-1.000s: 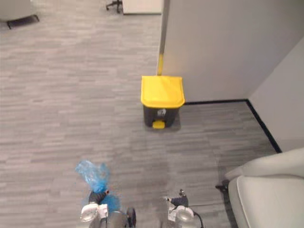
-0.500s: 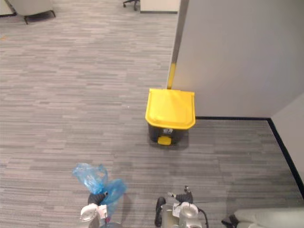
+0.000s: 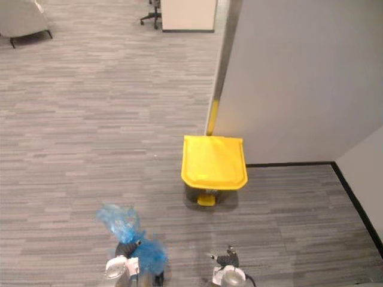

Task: Gather rubbish on tea table into small bin, then transfer packed bag to large trash can.

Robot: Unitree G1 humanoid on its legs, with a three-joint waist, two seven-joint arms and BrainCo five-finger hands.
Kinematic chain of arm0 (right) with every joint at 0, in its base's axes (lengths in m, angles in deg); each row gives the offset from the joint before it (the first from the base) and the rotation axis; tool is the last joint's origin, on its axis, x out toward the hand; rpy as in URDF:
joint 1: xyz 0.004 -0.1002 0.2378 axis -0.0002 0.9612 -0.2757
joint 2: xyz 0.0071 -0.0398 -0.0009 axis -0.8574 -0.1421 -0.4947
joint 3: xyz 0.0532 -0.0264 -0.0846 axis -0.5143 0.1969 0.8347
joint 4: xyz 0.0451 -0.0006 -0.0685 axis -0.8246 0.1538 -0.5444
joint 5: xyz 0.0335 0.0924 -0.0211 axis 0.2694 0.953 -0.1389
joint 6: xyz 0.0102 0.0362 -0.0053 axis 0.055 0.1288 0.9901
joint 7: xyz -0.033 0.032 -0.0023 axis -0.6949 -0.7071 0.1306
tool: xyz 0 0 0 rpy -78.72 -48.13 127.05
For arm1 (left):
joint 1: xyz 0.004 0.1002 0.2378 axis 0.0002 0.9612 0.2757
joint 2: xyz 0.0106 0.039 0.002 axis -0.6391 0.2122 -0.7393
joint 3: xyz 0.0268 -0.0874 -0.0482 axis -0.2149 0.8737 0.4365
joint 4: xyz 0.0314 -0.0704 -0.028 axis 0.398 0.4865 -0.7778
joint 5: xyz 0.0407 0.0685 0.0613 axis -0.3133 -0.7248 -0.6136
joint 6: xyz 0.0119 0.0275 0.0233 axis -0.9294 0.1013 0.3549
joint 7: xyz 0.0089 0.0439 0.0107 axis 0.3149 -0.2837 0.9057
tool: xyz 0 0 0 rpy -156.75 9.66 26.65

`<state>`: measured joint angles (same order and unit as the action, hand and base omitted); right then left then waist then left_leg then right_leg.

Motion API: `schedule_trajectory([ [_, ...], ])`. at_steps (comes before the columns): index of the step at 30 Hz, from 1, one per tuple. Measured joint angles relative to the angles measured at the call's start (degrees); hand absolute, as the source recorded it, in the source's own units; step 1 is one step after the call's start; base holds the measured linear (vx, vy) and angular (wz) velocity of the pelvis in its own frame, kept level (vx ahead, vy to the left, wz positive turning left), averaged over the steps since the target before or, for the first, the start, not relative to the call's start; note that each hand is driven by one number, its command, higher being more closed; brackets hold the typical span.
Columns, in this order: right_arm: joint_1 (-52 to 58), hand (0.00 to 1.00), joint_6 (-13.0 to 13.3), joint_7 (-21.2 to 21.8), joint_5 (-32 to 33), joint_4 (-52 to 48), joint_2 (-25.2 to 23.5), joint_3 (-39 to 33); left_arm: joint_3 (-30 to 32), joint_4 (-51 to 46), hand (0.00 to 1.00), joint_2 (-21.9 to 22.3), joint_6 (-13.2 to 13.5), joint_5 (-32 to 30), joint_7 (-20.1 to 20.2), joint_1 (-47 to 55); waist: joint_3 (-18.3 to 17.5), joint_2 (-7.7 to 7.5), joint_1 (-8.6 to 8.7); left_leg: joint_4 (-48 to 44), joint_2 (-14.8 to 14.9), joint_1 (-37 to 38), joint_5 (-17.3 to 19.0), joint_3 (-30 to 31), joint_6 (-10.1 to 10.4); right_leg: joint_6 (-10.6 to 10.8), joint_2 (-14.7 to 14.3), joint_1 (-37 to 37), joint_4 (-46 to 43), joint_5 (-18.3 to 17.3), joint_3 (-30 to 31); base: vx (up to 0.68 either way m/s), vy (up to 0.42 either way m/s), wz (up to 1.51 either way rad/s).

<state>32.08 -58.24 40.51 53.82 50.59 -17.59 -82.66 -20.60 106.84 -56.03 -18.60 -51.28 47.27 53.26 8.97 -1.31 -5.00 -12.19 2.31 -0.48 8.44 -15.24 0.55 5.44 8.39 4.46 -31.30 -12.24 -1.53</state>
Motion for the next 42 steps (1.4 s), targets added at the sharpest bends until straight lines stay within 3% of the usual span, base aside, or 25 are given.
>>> schedule_trajectory([
  [2,0.0,0.0,0.1,0.0,-0.1,-0.6,0.1,0.0,0.1,0.0,1.0,-0.7,0.0,-0.1,0.0,0.0,0.1,0.1,0.28,-0.1,-0.2,1.6,1.2,0.1,-0.6,0.2,0.8,4.1,-8.9,0.8,-0.2,0.14,0.089,0.0],
  [4,0.0,0.0,0.1,0.1,-0.4,-0.6,0.4,0.0,0.3,0.1,1.0,-1.5,0.0,-0.3,-0.2,0.1,0.2,0.11,0.35,0.9,-0.1,3.8,2.1,0.8,-0.8,-0.2,0.6,6.1,-10.9,-2.4,-2.0,0.19,0.02,0.16],
  [6,-0.2,0.0,0.1,0.1,-0.5,-0.5,0.4,0.1,0.6,0.4,1.0,-1.4,0.1,-0.3,-0.2,0.0,0.2,0.15,0.76,2.3,0.2,5.6,2.1,1.6,-0.2,-1.3,-0.2,6.8,-4.6,-2.9,-5.0,0.2,-0.061,0.23],
  [7,-0.3,0.0,0.1,0.1,-0.5,-0.3,0.4,0.1,0.6,0.9,1.0,-1.5,0.1,-0.3,-0.2,0.0,0.0,-0.13,1.0,2.3,0.1,5.8,2.1,1.8,0.3,-2.5,-0.8,6.8,0.1,-1.5,-5.3,0.25,-0.108,0.22],
  [8,-0.3,0.0,0.1,0.1,-0.5,0.9,0.4,0.1,0.6,1.4,1.0,-2.0,0.1,-0.3,-0.2,0.1,-0.5,-1.34,1.25,2.3,-1.0,5.6,2.4,2.3,0.8,-4.3,-1.2,6.4,7.3,2.7,-5.2,0.19,-0.095,0.13],
  [9,-0.6,0.0,0.1,0.1,-0.5,1.5,0.6,-0.1,0.7,2.6,1.0,-1.8,0.0,-0.3,-0.1,-0.5,-0.6,-0.85,1.52,2.3,-0.8,5.7,2.7,3.2,1.2,-5.0,-1.5,5.7,7.8,2.6,-6.0,0.24,-0.11,0.11],
  [11,-1.1,0.0,0.2,0.0,-0.4,2.2,2.1,-0.8,0.8,3.4,1.0,-0.8,0.0,-0.4,-0.3,-0.5,-0.8,1.67,1.62,3.2,1.4,5.6,2.4,4.8,1.7,-5.4,-3.5,3.7,12.0,3.5,-7.2,0.23,-0.119,0.08],
  [14,-1.1,0.0,0.1,0.0,-0.4,2.7,2.0,-1.7,1.2,3.4,1.0,-0.8,0.0,-0.8,-0.1,-0.6,-0.7,1.93,1.61,1.8,3.1,6.2,2.4,5.1,2.0,-5.8,-5.0,0.2,15.2,3.7,-8.9,0.19,-0.122,0.19],
  [18,-1.2,0.0,0.2,-0.1,-0.3,2.7,1.7,-1.5,1.2,2.7,1.0,0.5,0.1,-0.8,0.8,-1.1,-0.4,0.95,1.11,-17.7,6.0,-1.8,3.8,4.5,3.2,-6.7,-5.0,-5.1,20.1,4.5,-10.1,0.11,-0.049,0.1],
  [20,-1.2,0.0,0.2,-0.1,-0.2,2.6,1.8,-1.5,1.1,2.4,1.0,1.2,0.1,-0.8,1.0,-1.2,-0.4,1.26,1.03,-17.5,7.7,-2.9,5.6,2.9,3.7,-6.7,-5.1,-5.9,20.6,4.5,-9.6,0.07,0.083,-0.16],
  [22,-1.3,0.0,0.2,-0.1,0.2,2.4,1.8,-1.6,1.2,2.4,1.0,1.2,0.1,-0.8,1.3,-1.3,-0.6,2.45,1.13,-8.9,8.3,-2.8,3.1,2.7,3.3,-6.2,-5.3,-5.7,20.6,4.7,-9.1,0.05,0.149,-0.18],
  [24,-1.1,0.0,0.1,-0.1,0.4,2.4,1.8,-1.5,1.0,2.4,1.0,1.0,0.1,-0.8,1.6,-1.3,-0.8,2.52,0.79,-3.1,6.4,-0.3,2.9,3.4,4.3,-3.7,-5.1,-5.4,22.7,5.8,-7.3,0.03,0.182,-0.11],
  [30,-0.7,0.0,0.0,-0.1,0.5,2.7,1.7,-2.2,-1.1,3.2,1.0,-1.2,0.0,-0.8,1.7,-0.2,-1.0,2.17,0.42,3.8,2.7,4.1,0.5,0.1,2.7,-2.0,-2.7,-6.7,26.3,8.4,-4.3,-0.01,0.127,-0.21],
  [36,-1.1,0.0,0.0,-0.1,-0.1,3.8,2.8,-2.3,-1.2,4.5,1.0,-3.1,0.0,-0.8,1.6,0.2,-1.0,2.16,0.47,5.7,1.8,4.5,-0.4,-0.2,2.5,-1.9,-2.7,-6.2,27.5,9.3,-3.4,-0.01,0.024,-0.09],
  [39,-1.3,0.0,0.0,-0.1,-0.4,3.8,2.8,-2.2,-1.1,4.3,1.0,-3.4,0.0,-0.8,1.6,0.5,-0.6,1.68,-0.1,5.4,1.0,4.4,0.4,-0.8,1.9,-1.2,-1.8,-2.8,21.4,6.6,-1.7,-0.01,0.033,-0.19],
  [40,-1.1,0.0,0.0,-0.1,-0.4,3.4,2.9,-2.2,-1.0,4.2,1.0,-3.6,0.0,-0.8,1.6,0.4,-0.3,1.2,-0.09,3.9,0.3,4.5,1.7,-0.9,1.4,0.1,-0.7,-1.0,16.2,4.4,-1.1,0.0,0.039,-0.07],
  [42,-0.6,0.0,0.1,-0.1,-0.4,2.2,3.1,-2.3,-0.4,4.2,1.0,-3.4,0.0,-0.8,1.6,0.4,0.4,1.28,0.32,0.8,0.7,4.5,4.7,-0.2,0.4,0.9,0.2,2.7,5.2,3.5,-0.9,-0.04,0.038,0.05],
])
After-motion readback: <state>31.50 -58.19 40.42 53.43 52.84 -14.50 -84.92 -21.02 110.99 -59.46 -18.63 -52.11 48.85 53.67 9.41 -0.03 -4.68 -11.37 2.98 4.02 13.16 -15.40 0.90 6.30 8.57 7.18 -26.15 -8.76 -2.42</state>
